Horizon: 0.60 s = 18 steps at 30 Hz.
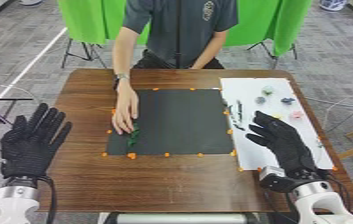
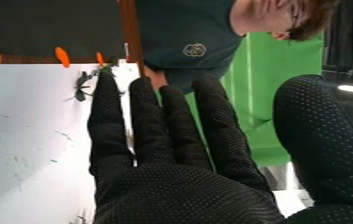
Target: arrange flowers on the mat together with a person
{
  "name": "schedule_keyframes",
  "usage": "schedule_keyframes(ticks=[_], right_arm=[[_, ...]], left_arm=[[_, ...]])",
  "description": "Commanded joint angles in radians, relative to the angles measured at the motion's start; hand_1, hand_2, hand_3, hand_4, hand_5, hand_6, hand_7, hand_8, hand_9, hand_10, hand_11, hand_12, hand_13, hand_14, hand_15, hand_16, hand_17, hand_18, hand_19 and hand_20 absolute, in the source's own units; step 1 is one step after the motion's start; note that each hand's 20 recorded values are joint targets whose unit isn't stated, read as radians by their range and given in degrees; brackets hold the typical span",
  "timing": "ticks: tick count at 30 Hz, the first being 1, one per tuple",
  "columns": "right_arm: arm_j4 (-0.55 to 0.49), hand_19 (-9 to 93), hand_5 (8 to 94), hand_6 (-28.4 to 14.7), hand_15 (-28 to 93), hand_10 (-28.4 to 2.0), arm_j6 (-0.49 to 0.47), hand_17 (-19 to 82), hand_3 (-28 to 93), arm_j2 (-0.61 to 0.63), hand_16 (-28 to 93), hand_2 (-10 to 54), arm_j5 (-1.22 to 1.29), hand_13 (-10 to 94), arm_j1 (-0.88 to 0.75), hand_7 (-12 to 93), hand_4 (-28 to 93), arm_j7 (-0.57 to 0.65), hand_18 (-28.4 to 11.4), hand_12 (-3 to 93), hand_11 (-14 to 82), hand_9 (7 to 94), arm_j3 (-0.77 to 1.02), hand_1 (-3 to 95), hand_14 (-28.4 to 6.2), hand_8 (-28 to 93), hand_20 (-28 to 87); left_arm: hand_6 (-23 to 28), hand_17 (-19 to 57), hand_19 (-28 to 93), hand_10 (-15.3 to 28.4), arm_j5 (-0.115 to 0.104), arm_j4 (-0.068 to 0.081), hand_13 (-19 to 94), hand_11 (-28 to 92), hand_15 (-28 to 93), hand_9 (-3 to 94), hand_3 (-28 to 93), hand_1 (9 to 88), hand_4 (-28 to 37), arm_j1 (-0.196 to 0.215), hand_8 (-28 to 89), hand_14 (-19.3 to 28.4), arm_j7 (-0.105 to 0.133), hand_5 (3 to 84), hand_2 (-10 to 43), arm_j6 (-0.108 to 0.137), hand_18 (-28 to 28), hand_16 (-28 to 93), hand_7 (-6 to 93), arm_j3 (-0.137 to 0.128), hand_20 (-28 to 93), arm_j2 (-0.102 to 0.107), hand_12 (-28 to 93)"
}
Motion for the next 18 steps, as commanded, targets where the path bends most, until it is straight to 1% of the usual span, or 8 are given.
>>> schedule_keyframes(ticks=[1, 3, 9, 11, 12, 14, 15, 18], right_arm=[[-0.001, 43, 41.8, -7.0, 19, -15.5, 0.011, 13, 82, 0.004, 8, 10.4, -0.005, 30, -0.002, 12, -25, -0.002, -17.8, 8.4, 9.1, 33.4, -0.008, 22.8, -13.6, -13, 12], [-0.003, 43, 41.8, -7.0, 19, -15.5, 0.014, 13, 82, 0.007, 8, 10.0, -0.008, 30, -0.004, 13, -25, -0.002, -17.8, 8.5, 9.1, 33.4, -0.006, 22.9, -13.7, -13, 12], [-0.007, 44, 41.8, -7.1, 19, -15.3, 0.016, 13, 83, 0.008, 8, 4.2, -0.029, 31, -0.009, 13, -24, -0.007, -17.5, 8.7, 9.2, 33.3, 0.0, 25.2, -13.4, -13, 12], [-0.006, 43, 41.7, -7.1, 19, -15.2, 0.01, 13, 83, 0.008, 8, 2.8, -0.03, 31, -0.007, 13, -24, -0.007, -17.4, 8.7, 9.3, 33.3, 0.001, 25.6, -13.3, -13, 12], [-0.008, 43, 41.7, -7.1, 19, -15.2, 0.012, 13, 83, 0.008, 8, 2.6, -0.031, 31, -0.009, 13, -24, -0.006, -17.3, 8.8, 9.3, 33.3, 0.0, 25.7, -13.3, -13, 12], [-0.007, 43, 41.7, -7.2, 19, -15.1, 0.009, 13, 83, 0.008, 8, 2.0, -0.031, 31, -0.007, 13, -24, -0.008, -17.4, 8.8, 9.3, 33.2, 0.0, 25.8, -13.3, -13, 12], [-0.009, 43, 41.6, -7.2, 19, -15.1, 0.01, 13, 83, 0.008, 8, 2.0, -0.032, 31, -0.008, 13, -24, -0.008, -17.3, 8.8, 9.3, 33.2, 0.0, 25.9, -13.3, -13, 12], [-0.008, 43, 41.6, -7.2, 18, -15.1, 0.012, 13, 83, 0.009, 8, 1.7, -0.031, 31, -0.006, 13, -24, -0.007, -17.3, 8.8, 9.3, 33.2, -0.001, 26.0, -13.2, -13, 12]], left_arm=[[8.2, -1.2, 25, 12.9, -0.019, -0.003, 28, 12, 14, 39.0, 71, 32.5, -28.3, 0.015, -9, 10.1, 0.014, 44.3, 11.9, 0.018, 11.6, -4, 6.3, 0.004, 13, -0.002, 7], [8.0, -1.2, 25, 13.0, -0.019, -0.004, 28, 12, 14, 39.1, 71, 32.4, -28.3, 0.016, -9, 10.1, 0.011, 44.4, 12.0, 0.017, 11.6, -4, 6.4, 0.003, 13, -0.002, 7], [7.6, -1.2, 25, 13.0, -0.024, -0.004, 28, 12, 14, 39.3, 71, 32.4, -28.3, 0.019, -9, 10.1, 0.011, 44.4, 12.1, 0.016, 11.6, -5, 6.8, 0.001, 13, -0.004, 7], [7.6, -1.2, 25, 13.0, -0.023, -0.006, 28, 12, 14, 39.3, 71, 32.4, -28.3, 0.023, -9, 10.1, 0.017, 44.4, 12.2, 0.015, 11.6, -5, 6.8, 0.001, 13, -0.004, 7], [7.5, -1.2, 25, 13.0, -0.023, -0.005, 28, 12, 14, 39.3, 71, 32.4, -28.3, 0.021, -9, 10.1, 0.013, 44.4, 12.2, 0.015, 11.6, -5, 6.8, 0.001, 13, -0.004, 7], [7.5, -1.2, 25, 13.0, -0.022, -0.006, 28, 12, 14, 39.3, 71, 32.4, -28.3, 0.025, -9, 10.1, 0.016, 44.4, 12.2, 0.013, 11.6, -5, 6.8, 0.0, 13, -0.003, 7], [7.4, -1.2, 25, 13.0, -0.021, -0.005, 28, 12, 14, 39.3, 71, 32.4, -28.3, 0.023, -9, 10.1, 0.013, 44.4, 12.2, 0.014, 11.6, -5, 6.9, 0.0, 13, -0.004, 7], [7.3, -1.2, 25, 13.0, -0.016, -0.007, 28, 12, 14, 39.3, 71, 32.4, -28.3, 0.027, -9, 10.1, 0.008, 44.4, 12.3, 0.021, 11.6, -5, 7.0, -0.001, 13, -0.006, 7]])
